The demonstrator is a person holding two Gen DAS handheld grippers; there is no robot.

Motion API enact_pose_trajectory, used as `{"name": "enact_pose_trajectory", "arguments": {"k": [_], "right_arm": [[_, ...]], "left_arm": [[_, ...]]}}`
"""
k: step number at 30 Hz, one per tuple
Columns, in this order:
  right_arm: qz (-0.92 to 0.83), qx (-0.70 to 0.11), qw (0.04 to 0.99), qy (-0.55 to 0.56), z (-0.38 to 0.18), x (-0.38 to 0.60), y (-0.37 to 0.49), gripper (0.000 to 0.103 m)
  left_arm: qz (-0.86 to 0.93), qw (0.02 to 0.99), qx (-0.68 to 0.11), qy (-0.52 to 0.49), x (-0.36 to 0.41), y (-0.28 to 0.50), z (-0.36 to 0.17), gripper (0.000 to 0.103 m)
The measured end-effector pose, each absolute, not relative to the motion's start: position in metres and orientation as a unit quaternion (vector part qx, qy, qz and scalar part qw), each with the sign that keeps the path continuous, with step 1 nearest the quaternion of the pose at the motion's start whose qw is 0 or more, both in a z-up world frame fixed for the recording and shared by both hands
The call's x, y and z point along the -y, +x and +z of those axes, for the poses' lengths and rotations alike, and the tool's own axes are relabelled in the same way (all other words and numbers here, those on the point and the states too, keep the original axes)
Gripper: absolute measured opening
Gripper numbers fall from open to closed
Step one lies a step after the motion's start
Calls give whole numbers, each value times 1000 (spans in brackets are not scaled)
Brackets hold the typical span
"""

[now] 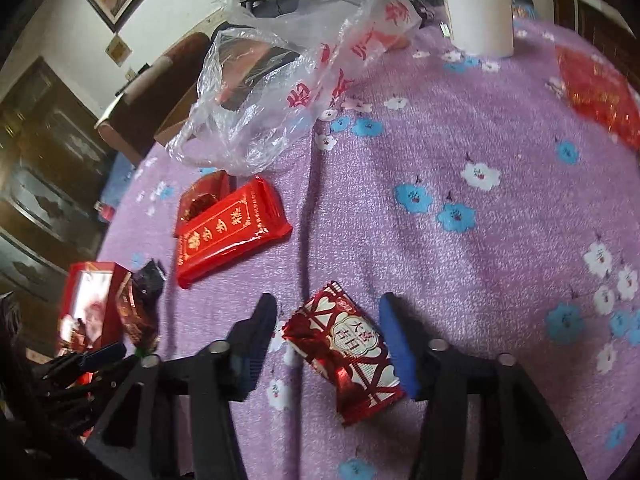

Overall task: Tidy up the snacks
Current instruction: 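Close left tool on the brown coffee packet while right tool grips red heart-print packet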

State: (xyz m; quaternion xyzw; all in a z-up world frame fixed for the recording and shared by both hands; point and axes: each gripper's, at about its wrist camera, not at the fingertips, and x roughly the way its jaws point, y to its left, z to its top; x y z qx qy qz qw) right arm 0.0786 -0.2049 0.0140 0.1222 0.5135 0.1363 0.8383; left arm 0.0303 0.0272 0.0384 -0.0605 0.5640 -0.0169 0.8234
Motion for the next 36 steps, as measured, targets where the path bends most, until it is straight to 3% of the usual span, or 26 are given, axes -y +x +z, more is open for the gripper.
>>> {"name": "enact_pose_trajectory", "arguments": {"k": [1,11,12,16,17,23,27,36], "right_arm": [[136,-513,839,120,14,204,79,59],[129,-503,850,86,14,194,76,62],[127,-502,853,71,14,191,75,62],[100,-494,863,-14,12,172,68,55],[90,-492,865,-40,11,167,66,49],[85,-488,866,-62,12,160,61,40],[99,-489,866,-30,14,167,63,38],[220,-496,824,161,19,191,69,37]], "left_arm": [[-9,824,-562,-65,-26,32,38,68],[10,818,-561,-125,-27,57,22,67],[7,821,-559,-119,-26,57,21,66],[3,829,-553,-78,-25,57,21,38],[-1,829,-554,-77,-28,56,22,36],[-22,839,-543,-11,-24,43,24,31],[-35,855,-514,56,-10,23,29,30],[-87,881,-462,53,-16,-18,59,30]]}}
